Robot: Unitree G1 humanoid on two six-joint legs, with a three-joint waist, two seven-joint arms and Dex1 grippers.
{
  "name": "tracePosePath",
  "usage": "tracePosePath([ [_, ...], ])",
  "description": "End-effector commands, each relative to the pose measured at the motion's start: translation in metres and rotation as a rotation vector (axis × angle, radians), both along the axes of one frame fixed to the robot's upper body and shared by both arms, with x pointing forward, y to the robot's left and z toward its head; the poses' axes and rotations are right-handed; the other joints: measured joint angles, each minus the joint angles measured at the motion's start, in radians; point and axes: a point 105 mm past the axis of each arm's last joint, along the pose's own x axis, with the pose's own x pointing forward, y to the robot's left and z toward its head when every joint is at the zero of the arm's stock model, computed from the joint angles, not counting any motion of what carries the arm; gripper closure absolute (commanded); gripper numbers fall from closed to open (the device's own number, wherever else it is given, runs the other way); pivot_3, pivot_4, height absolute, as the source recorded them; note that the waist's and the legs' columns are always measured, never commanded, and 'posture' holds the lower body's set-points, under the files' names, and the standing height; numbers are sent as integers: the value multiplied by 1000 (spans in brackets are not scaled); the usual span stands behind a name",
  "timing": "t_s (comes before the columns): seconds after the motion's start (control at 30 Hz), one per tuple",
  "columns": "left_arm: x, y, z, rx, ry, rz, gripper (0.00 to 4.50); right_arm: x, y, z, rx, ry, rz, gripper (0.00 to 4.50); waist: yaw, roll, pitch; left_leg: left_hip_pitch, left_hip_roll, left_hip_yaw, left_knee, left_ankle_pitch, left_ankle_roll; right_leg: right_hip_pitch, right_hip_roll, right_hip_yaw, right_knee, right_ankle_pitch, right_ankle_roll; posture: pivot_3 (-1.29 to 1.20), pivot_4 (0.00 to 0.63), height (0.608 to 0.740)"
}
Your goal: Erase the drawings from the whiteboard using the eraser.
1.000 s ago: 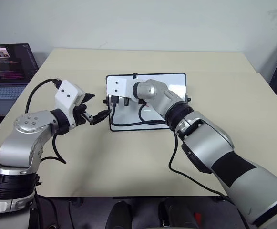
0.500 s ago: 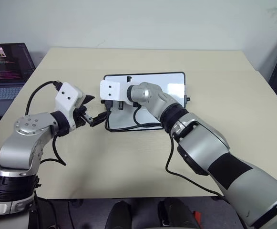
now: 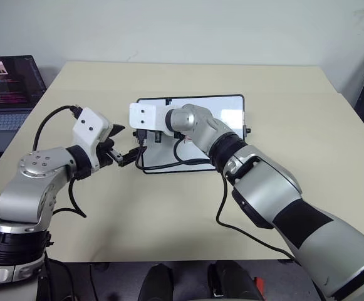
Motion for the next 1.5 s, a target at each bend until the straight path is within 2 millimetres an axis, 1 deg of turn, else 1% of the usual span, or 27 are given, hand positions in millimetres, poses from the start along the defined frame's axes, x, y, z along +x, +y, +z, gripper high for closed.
tracePosePath([
  [0.03,-2,1,15,10,-57,0,0,6,-1,35,102,-116,-45,3488,1,0,0,-1,0,0,0,0,0,-1,0,0,0,0,0,0,150,740],
  [0.1,-2,0,15,10,-57,-1,0,8,-4,34,92,-105,-52,3488,2,0,0,-4,0,0,0,0,0,-4,0,0,0,0,0,0,150,740],
  [0.13,-2,0,15,10,-57,-2,0,8,-5,29,71,-84,-52,3488,2,0,0,-7,0,0,0,0,0,-6,0,0,0,0,0,0,150,740],
  [0.27,-1,0,16,11,-59,-3,0,3,-13,-12,-77,75,-15,3488,2,0,0,-8,0,0,-1,-2,-3,-6,0,0,0,-1,1,0,150,740],
  [0.3,0,0,17,11,-59,-5,0,3,-15,-17,-93,90,-12,3488,2,0,0,-8,0,0,-1,-3,-4,-6,0,0,0,-2,2,0,150,740],
  [0.33,0,0,17,10,-60,-6,0,4,-16,-16,-91,84,-18,3488,2,0,0,-8,0,0,-1,-4,-4,-6,0,0,-1,-2,2,0,150,740],
  [0.47,0,-2,15,6,-55,-9,0,14,-19,14,15,-42,-75,3488,3,0,0,-8,0,0,0,-4,-4,-6,0,0,0,-2,2,0,150,740],
  [0.5,0,-2,15,6,-54,-13,0,16,-21,20,34,-56,-88,3488,4,0,0,-8,0,0,1,-4,-4,-6,0,0,0,-2,2,0,150,740],
  [0.53,0,-3,15,6,-53,-16,0,18,-25,22,33,-58,-98,3488,5,0,0,-8,0,-1,2,-4,-4,-6,0,0,-1,-2,2,0,150,740],
  [0.57,0,-3,15,6,-53,-17,0,19,-28,20,21,-43,-102,3488,7,0,0,-8,0,-1,2,-4,-4,-6,0,0,-1,-2,2,0,150,740],
  [0.63,1,-3,15,7,-56,-16,0,18,-33,4,-41,29,-84,3488,7,0,0,-8,-1,-1,2,-4,-4,-5,-1,0,0,-2,2,0,150,740],
  [0.7,2,-3,16,7,-58,-17,0,13,-33,-12,-96,90,-54,3489,7,0,0,-8,-1,0,2,-4,-4,-5,-1,0,0,-2,2,0,150,740],
  [0.8,3,-4,17,4,-59,-22,0,8,-30,-21,-107,125,-26,3489,7,-1,0,-8,-1,0,2,-4,-4,-5,-1,0,0,-2,2,0,150,740],
  [0.9,4,-6,15,-2,-52,-29,0,7,-26,-16,-44,136,-16,3489,7,-1,0,-7,-1,0,2,-4,-4,-5,-1,0,0,-2,2,0,150,740],
  [0.97,5,-9,15,-6,-51,-45,0,5,-24,-9,32,170,2,3489,7,-1,0,-6,-1,0,3,-4,-4,-4,-1,0,1,-2,2,0,150,740],
  [1.1,7,-14,18,-15,-57,-82,0,-3,-20,15,233,258,72,3497,7,-1,0,-7,0,0,3,-4,-4,-4,-1,0,1,-2,2,0,150,740],
  [1.17,7,-16,20,-21,-64,-105,0,-10,-22,27,329,304,111,3502,5,-1,0,-8,0,0,2,-3,-4,-5,-1,0,2,-2,2,0,150,740],
  [1.2,7,-18,21,-24,-67,-119,0,-13,-28,35,382,306,126,3502,5,-1,0,-9,0,0,2,-3,-4,-5,-1,0,1,-2,2,0,150,740],
  [1.27,7,-20,24,-35,-84,-147,0,-27,-42,52,517,336,158,3503,5,-1,0,-11,0,-1,2,-3,-6,-6,-1,0,0,-2,2,0,150,740],
  [1.33,5,-25,27,-50,-102,-184,0,-48,-69,66,634,369,170,3503,8,-1,0,-15,0,-2,3,-2,-7,-8,-1,-1,0,-2,2,0,150,740],
  [1.4,1,-28,29,-65,-104,-220,0,-65,-95,69,696,379,141,3503,11,-1,0,-17,0,-3,3,-2,-7,-9,-1,-1,0,-2,2,0,150,740],
  [1.47,-2,-27,29,-76,-96,-244,0,-78,-115,66,715,381,92,3503,11,-1,0,-17,-1,-3,3,-2,-7,-9,-1,-1,0,-3,3,0,150,740],
  [1.5,-5,-29,29,-80,-90,-261,0,-83,-129,62,721,379,54,3503,10,-1,0,-16,-1,-3,3,-4,-4,-9,-1,0,0,-3,3,0,150,740],
])
